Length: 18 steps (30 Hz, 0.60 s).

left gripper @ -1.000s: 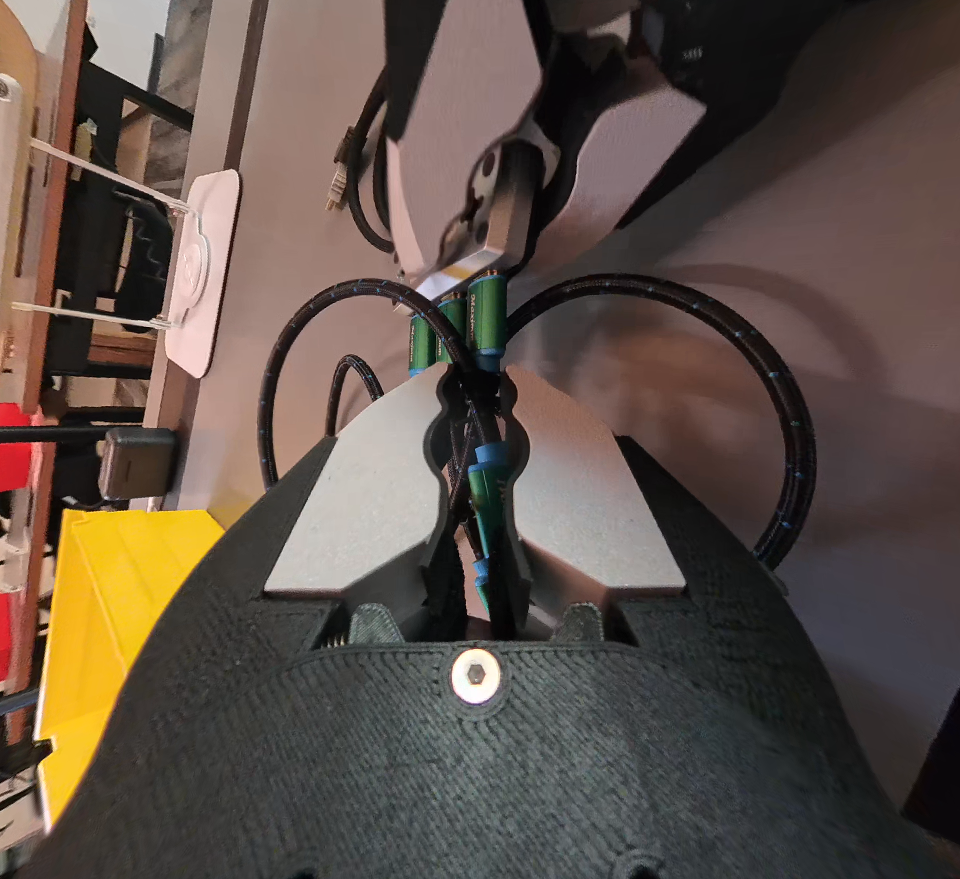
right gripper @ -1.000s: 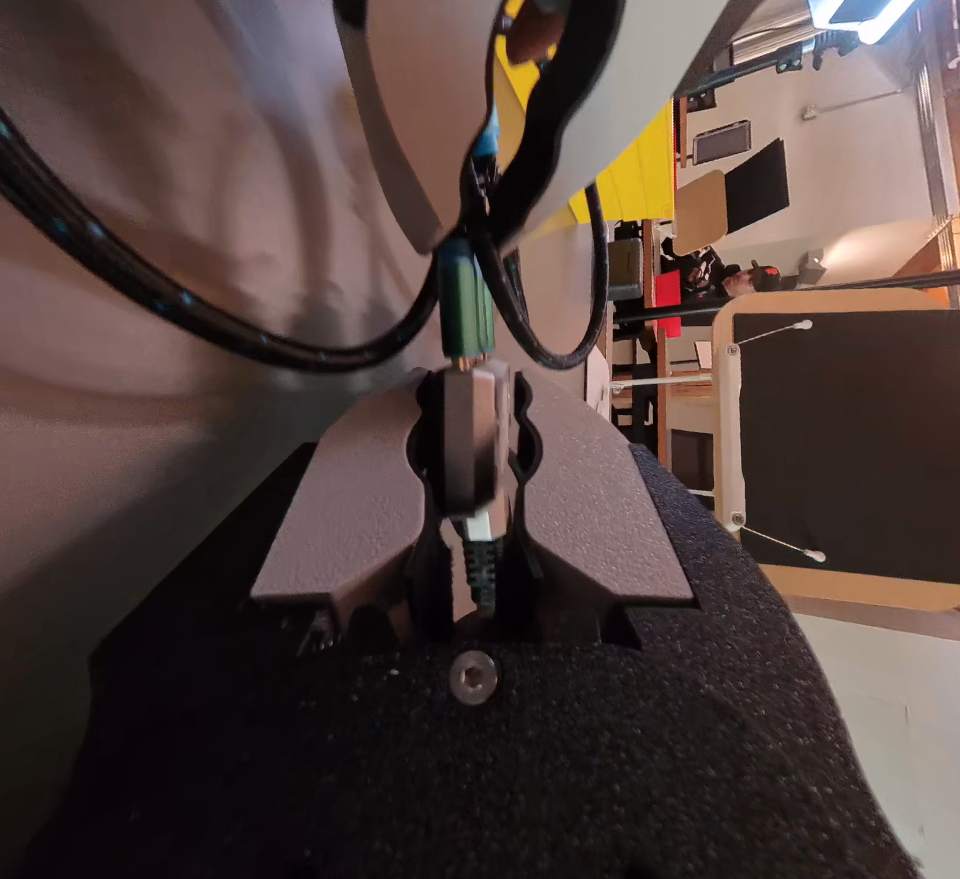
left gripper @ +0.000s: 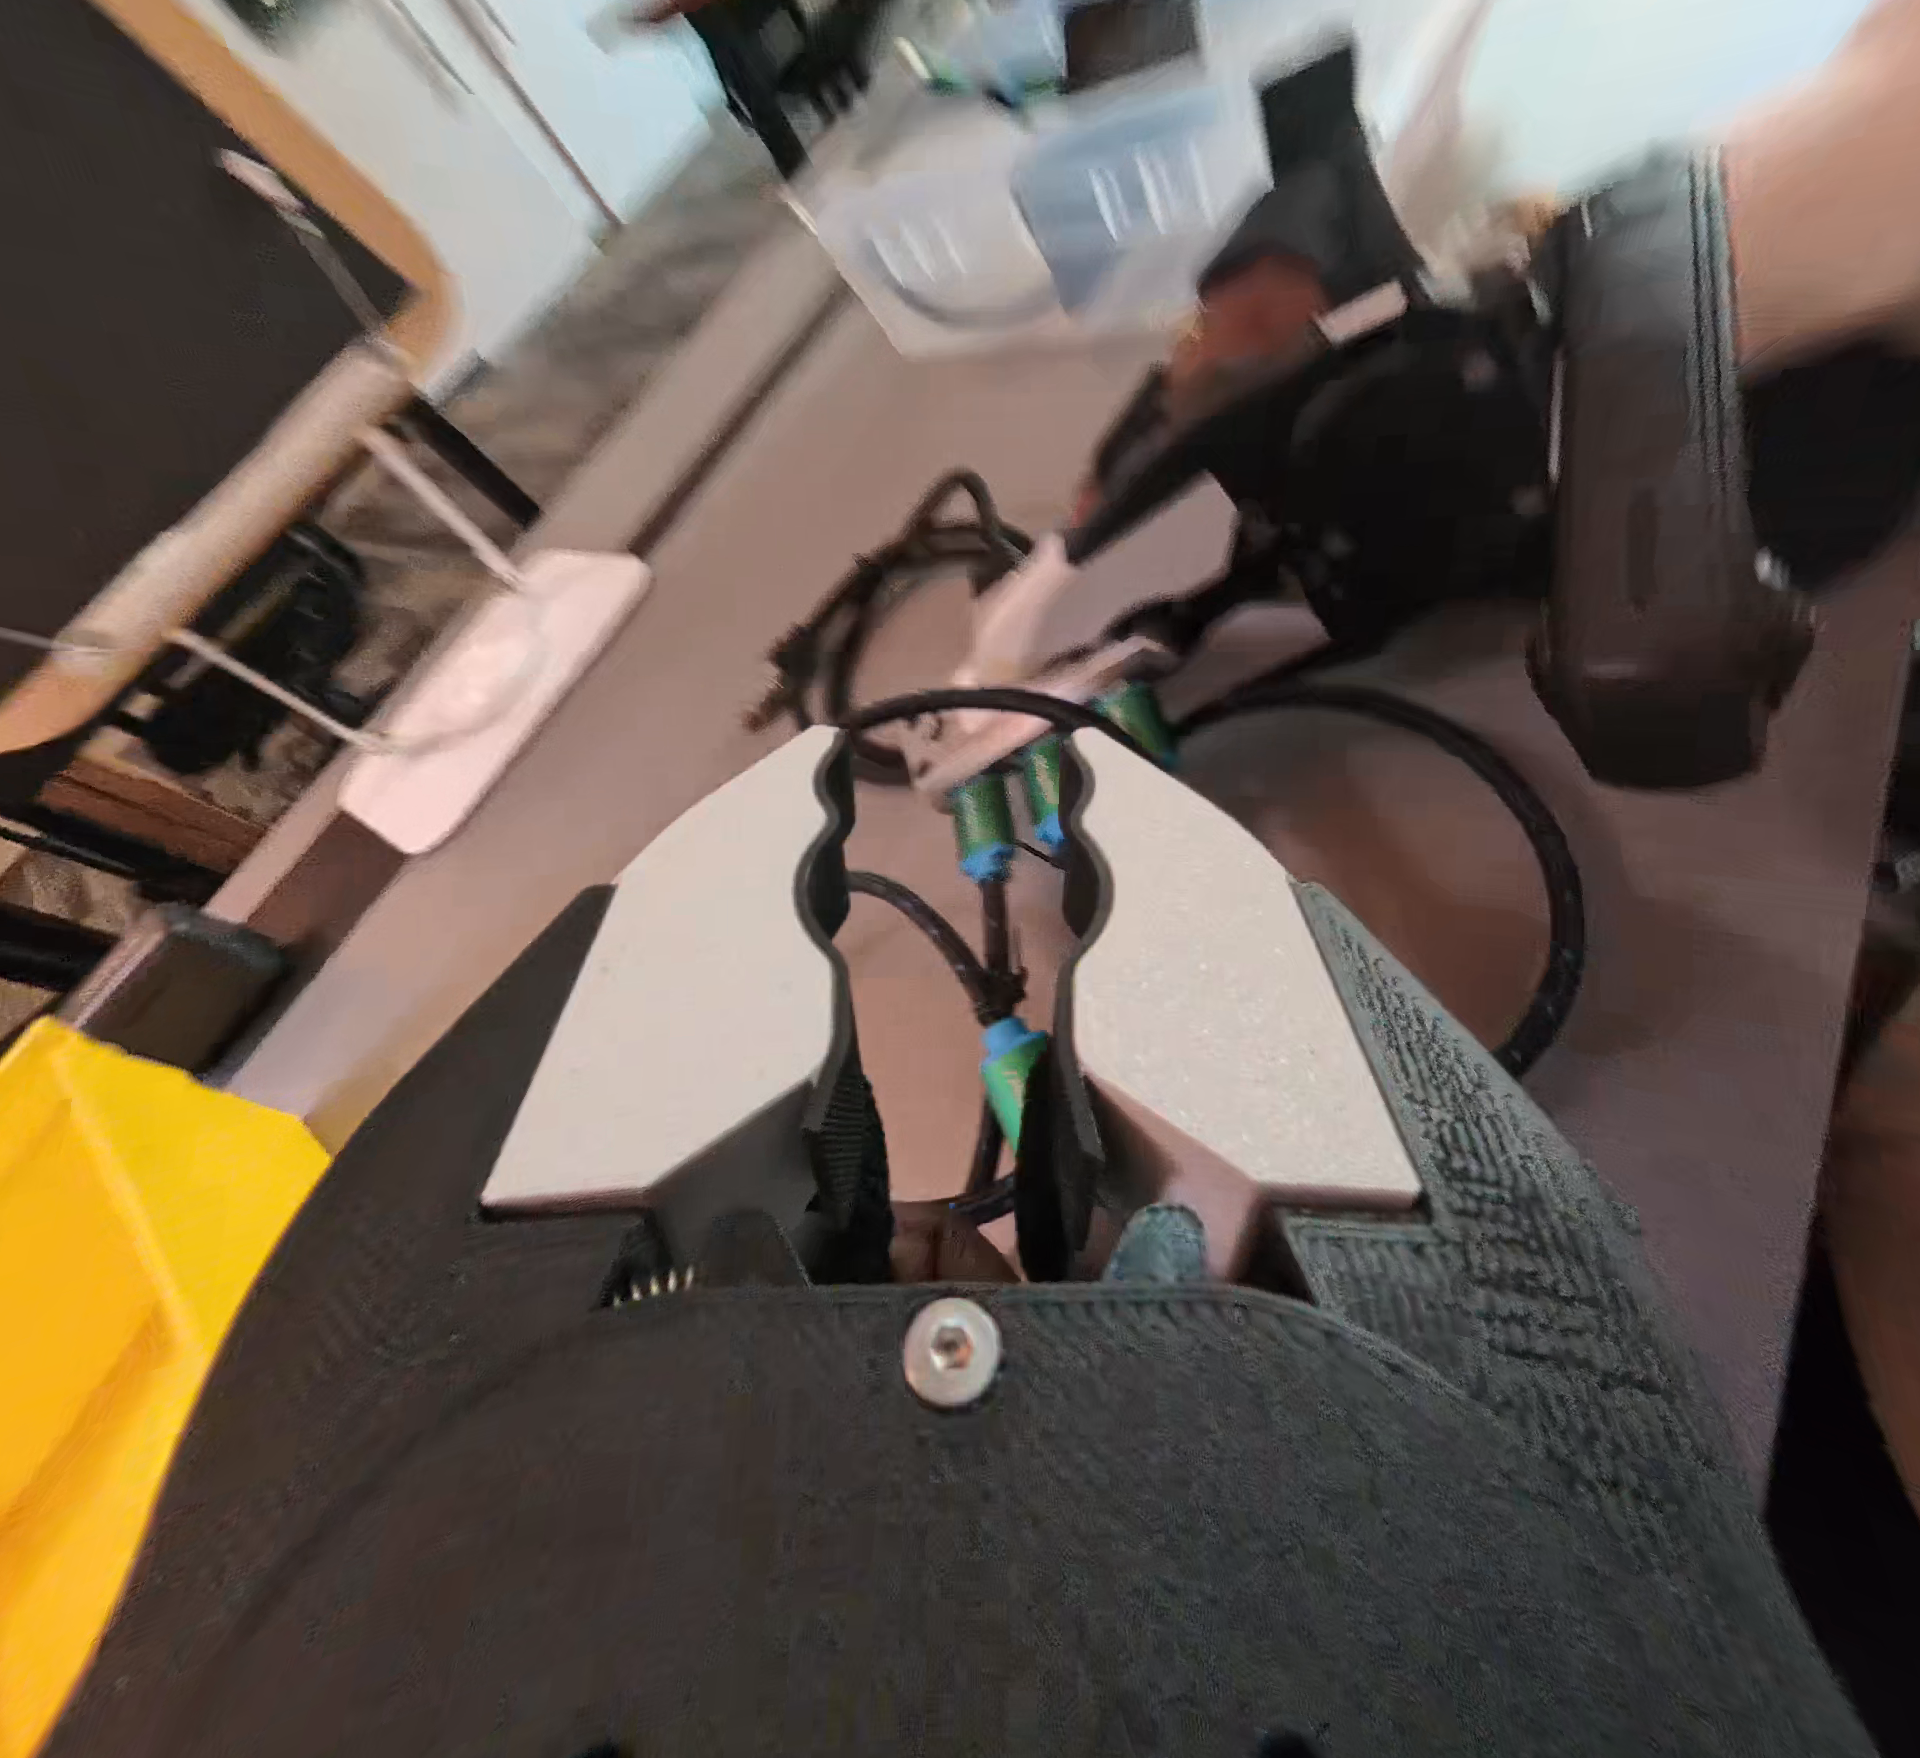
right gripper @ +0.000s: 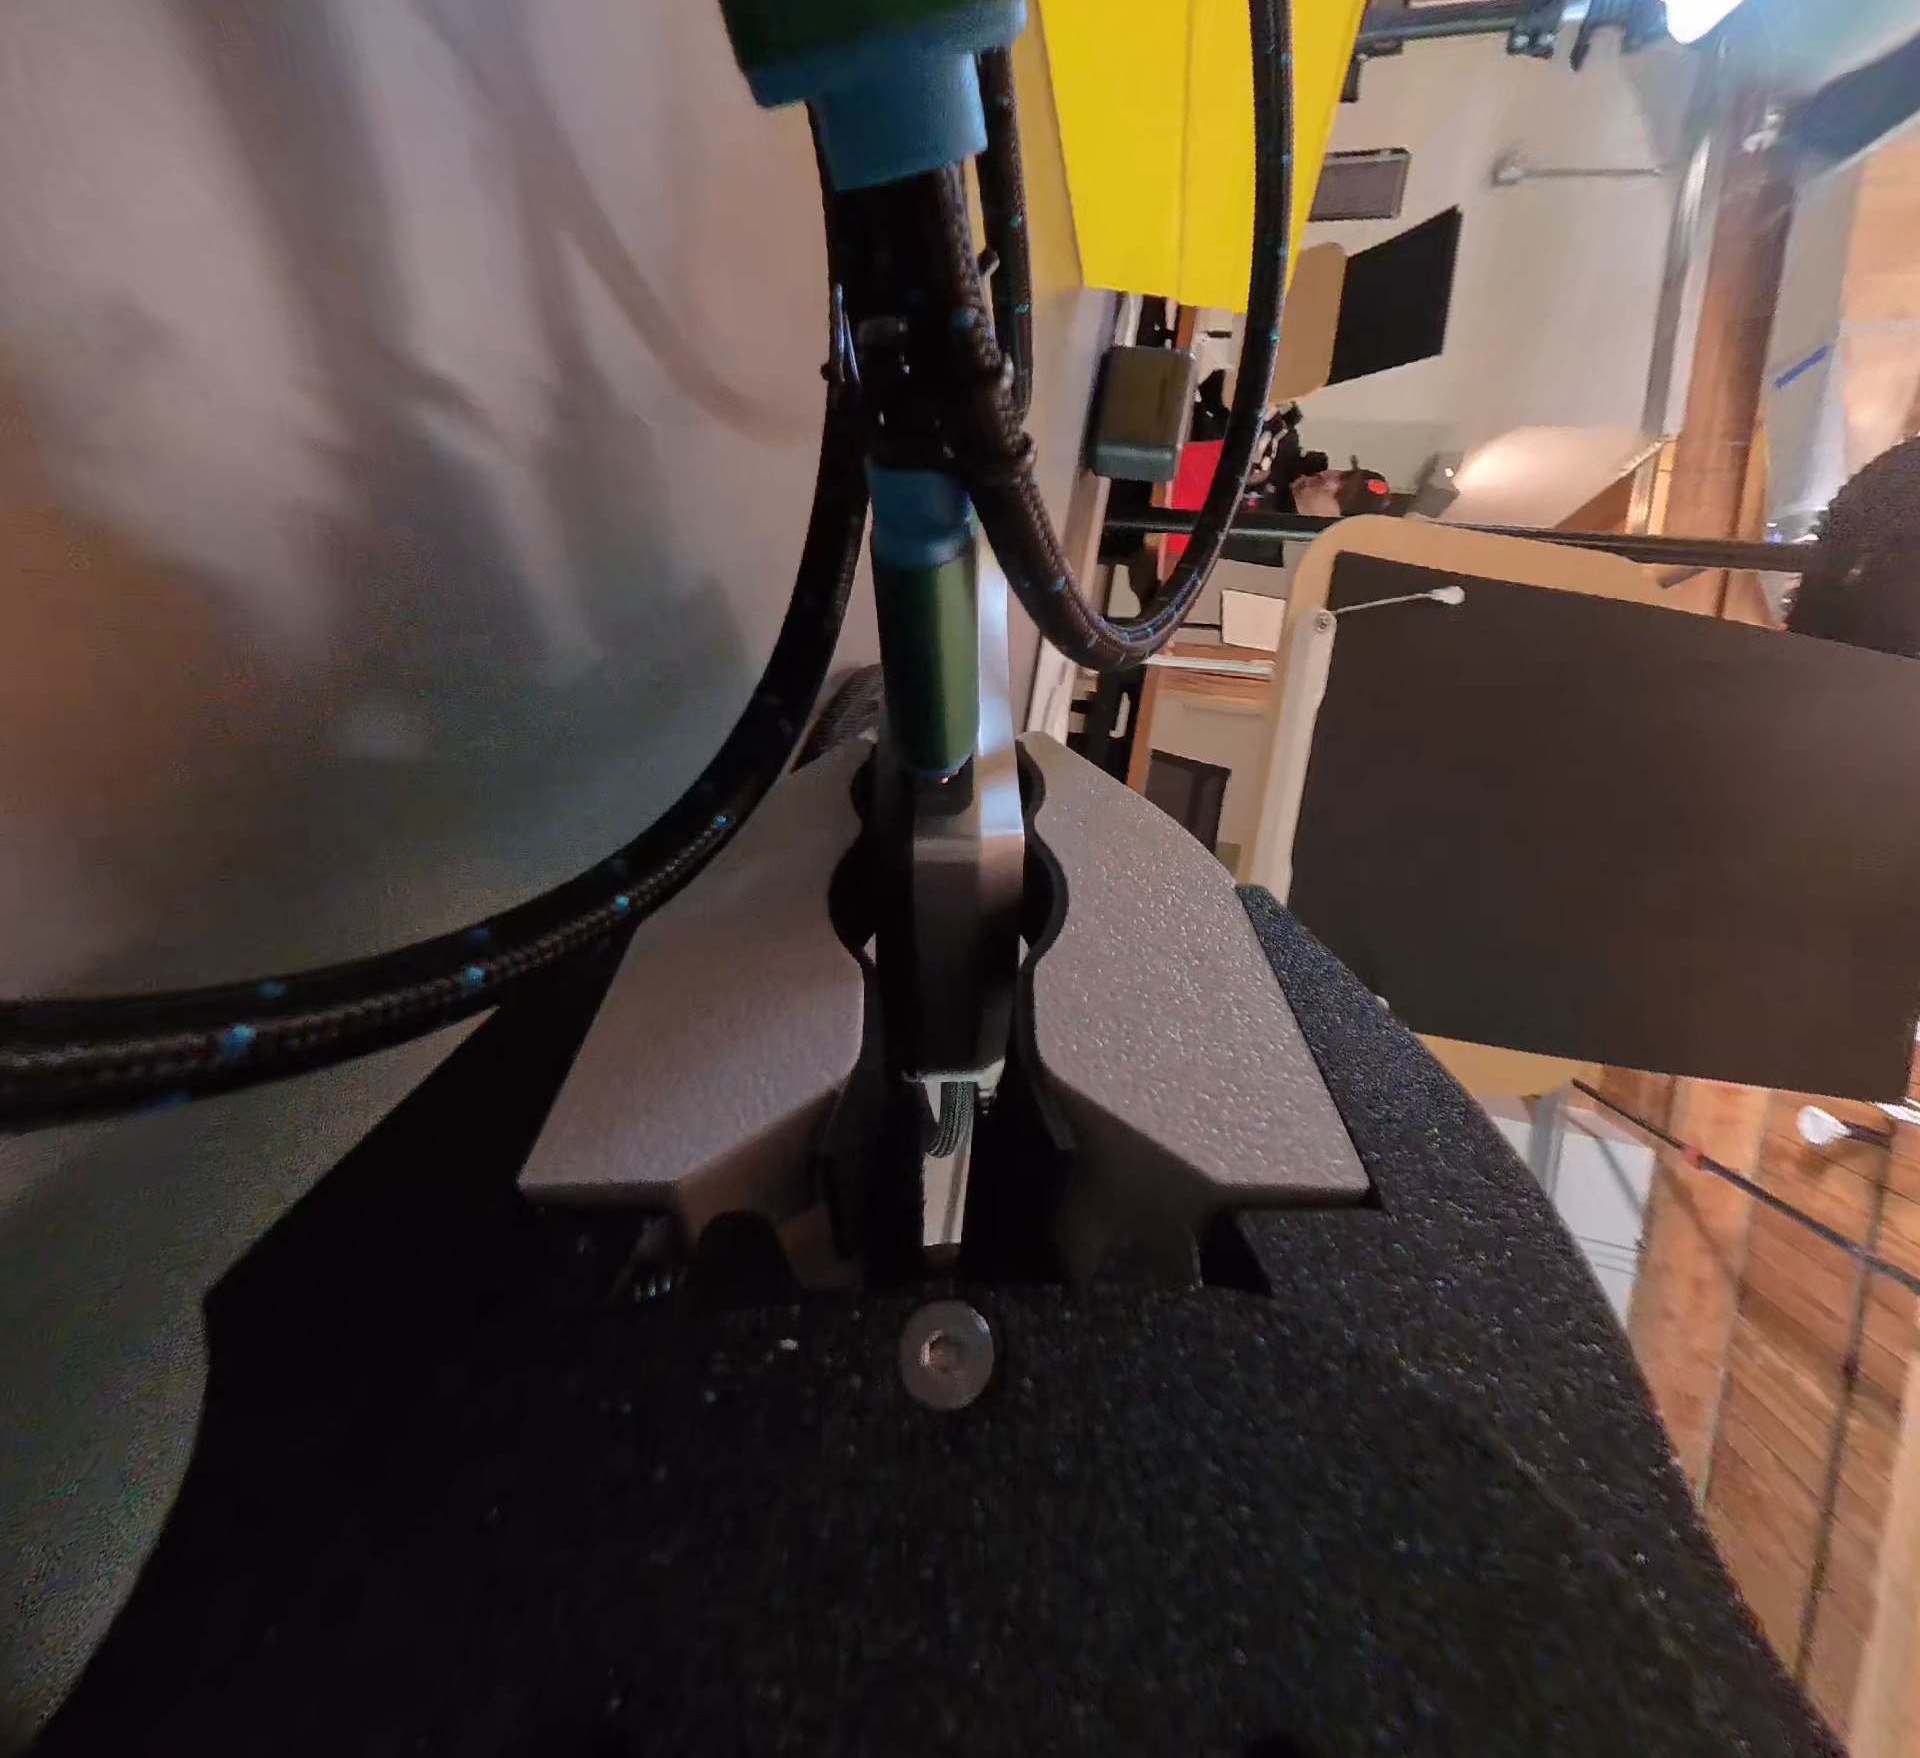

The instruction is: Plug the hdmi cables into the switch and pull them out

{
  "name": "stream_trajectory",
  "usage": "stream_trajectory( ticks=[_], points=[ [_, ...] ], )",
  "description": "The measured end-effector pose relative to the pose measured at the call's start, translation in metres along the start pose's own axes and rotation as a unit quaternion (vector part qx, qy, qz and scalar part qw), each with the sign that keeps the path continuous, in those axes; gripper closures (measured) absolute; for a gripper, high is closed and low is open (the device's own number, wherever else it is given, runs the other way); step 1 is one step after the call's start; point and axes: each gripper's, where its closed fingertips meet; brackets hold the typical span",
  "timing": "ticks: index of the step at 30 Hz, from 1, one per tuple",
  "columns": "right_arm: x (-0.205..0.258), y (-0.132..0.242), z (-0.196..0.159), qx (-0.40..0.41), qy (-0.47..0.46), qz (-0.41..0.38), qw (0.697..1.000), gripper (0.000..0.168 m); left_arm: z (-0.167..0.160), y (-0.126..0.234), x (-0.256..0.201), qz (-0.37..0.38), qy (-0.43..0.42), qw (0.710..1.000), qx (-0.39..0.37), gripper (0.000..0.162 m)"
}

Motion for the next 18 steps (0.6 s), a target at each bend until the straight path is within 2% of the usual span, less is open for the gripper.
stream_trajectory(
  ticks=[2, 5, 11, 18],
  points=[
    [-0.01, 0.002, -0.002, 0.004, 0.006, -0.017, 1.0, 0.146, 0.009, 0.02, 0.024, 0.054, 0.045, 0.995, -0.064, 0.125],
    [-0.029, 0.005, -0.005, 0.017, 0.023, -0.046, 0.999, 0.145, 0.009, 0.043, 0.048, 0.124, 0.104, 0.981, -0.11, 0.125],
    [-0.075, 0.022, -0.02, 0.044, 0.058, -0.099, 0.992, 0.147, -0.005, 0.073, 0.067, 0.251, 0.082, 0.959, -0.106, 0.13],
    [-0.151, 0.055, -0.049, 0.095, 0.102, -0.181, 0.974, 0.147, -0.007, 0.08, 0.069, 0.271, 0.081, 0.952, -0.118, 0.131]
  ],
)
Point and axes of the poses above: each gripper's, where its closed fingertips meet, y back along the fingers, z out of its top, x = y × z across the jaws, and after that the axes turned 8 degrees about -y, right-handed
